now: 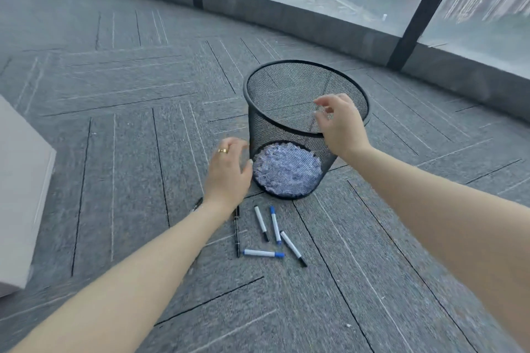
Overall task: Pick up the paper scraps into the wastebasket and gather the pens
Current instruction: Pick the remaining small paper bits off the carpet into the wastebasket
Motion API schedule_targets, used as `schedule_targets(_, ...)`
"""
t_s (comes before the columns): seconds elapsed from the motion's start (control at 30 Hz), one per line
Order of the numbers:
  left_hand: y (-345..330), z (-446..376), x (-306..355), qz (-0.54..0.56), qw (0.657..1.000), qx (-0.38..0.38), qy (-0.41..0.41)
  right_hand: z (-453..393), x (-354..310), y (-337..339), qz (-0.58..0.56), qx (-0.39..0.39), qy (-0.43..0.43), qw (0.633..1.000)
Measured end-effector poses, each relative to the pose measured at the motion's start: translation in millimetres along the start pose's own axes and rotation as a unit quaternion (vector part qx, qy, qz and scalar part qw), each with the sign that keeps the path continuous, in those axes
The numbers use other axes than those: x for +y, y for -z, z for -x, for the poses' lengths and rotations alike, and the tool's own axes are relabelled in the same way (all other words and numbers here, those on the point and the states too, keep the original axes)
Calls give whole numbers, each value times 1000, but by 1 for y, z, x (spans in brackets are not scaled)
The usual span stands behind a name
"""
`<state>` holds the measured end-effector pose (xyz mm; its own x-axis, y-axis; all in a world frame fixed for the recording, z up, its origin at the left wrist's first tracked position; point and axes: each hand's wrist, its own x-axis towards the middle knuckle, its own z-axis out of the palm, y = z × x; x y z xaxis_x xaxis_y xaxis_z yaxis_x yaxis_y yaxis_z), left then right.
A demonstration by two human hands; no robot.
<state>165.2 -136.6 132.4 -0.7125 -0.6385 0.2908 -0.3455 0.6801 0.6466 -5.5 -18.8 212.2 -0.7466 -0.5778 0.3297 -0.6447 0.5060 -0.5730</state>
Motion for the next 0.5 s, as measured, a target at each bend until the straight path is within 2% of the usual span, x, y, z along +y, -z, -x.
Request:
schedule_targets(0.07,-4,28,-45,-92,979,-86,158,13,-6,-7,-25,83,39,996)
schedule_targets(0.13,-3,54,-88,-120,927,-169,313,40,-8,-22,-13,148,89,985)
schedule_targets(0.17,-3,67,-107,-112,899,-196,375,60,-7,-35,1,145,106,984)
schedule_targets(0.23,-4,94,-134,-95,860,-224,448,108,1,-69,26,80,104,991)
schedule_targets(0.27,-6,107,-141,-96,854,-235,455,134,7,-87,38,26,79,996)
schedule_targets(0.33,-16,128,-145,-150,866,-262,398,177,22,-117,77,-109,-8,991)
schedule_targets(0.4,-24,137,-139,-225,888,-268,300,198,39,-138,141,-231,-89,959)
schedule_targets(0.5,-28,126,-131,-265,911,-241,204,203,48,-156,187,-322,-166,913)
